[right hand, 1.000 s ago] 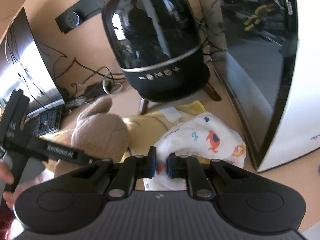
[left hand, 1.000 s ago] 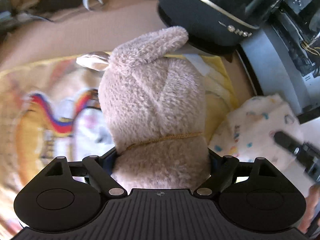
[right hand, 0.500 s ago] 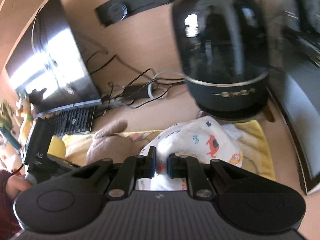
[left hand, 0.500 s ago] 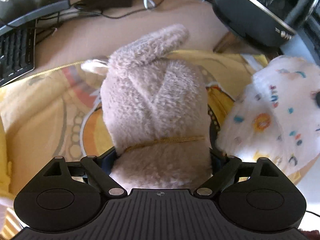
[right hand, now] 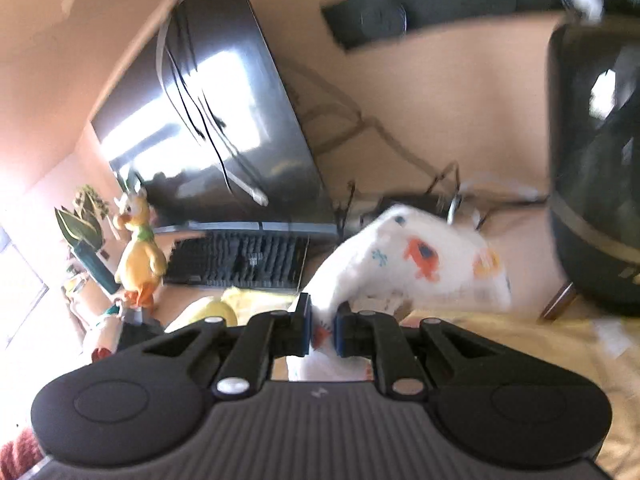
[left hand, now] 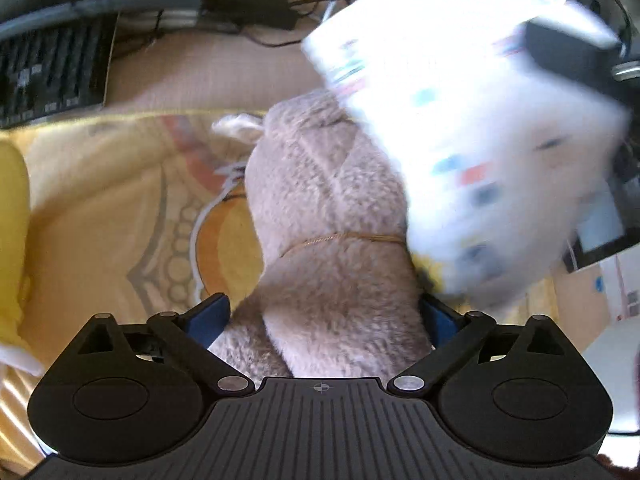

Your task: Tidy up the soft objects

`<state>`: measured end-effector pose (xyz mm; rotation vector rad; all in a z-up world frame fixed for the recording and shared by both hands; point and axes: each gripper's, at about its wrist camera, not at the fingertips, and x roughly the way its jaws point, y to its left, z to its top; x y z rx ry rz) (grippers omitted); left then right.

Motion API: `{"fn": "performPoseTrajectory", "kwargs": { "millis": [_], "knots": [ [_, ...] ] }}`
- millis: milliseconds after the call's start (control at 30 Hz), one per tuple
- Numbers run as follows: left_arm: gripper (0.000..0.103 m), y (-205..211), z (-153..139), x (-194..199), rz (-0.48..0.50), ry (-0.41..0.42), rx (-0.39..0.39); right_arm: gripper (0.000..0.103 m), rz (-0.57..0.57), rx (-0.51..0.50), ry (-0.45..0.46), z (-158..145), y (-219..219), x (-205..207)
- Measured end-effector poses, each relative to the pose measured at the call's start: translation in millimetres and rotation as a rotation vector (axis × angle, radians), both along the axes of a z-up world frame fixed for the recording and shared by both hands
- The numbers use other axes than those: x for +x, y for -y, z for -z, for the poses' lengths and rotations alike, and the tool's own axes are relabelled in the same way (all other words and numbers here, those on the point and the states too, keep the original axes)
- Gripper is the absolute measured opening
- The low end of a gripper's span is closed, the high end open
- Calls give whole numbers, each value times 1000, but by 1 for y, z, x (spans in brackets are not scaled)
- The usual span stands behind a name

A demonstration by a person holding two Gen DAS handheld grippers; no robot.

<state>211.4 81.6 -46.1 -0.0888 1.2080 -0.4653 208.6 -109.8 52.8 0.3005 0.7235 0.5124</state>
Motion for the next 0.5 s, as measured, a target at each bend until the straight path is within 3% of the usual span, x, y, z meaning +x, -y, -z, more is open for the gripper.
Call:
{"fn": "performPoseTrajectory", "kwargs": {
  "millis": [200, 500],
  "knots": [
    [102, 6, 3, -1, 14, 10, 10, 13, 129, -94, -119, 44, 5, 13],
    [102, 11, 9, 9, 19, -40, 3, 13, 293, -51, -254, 77, 63, 0]
  ]
}}
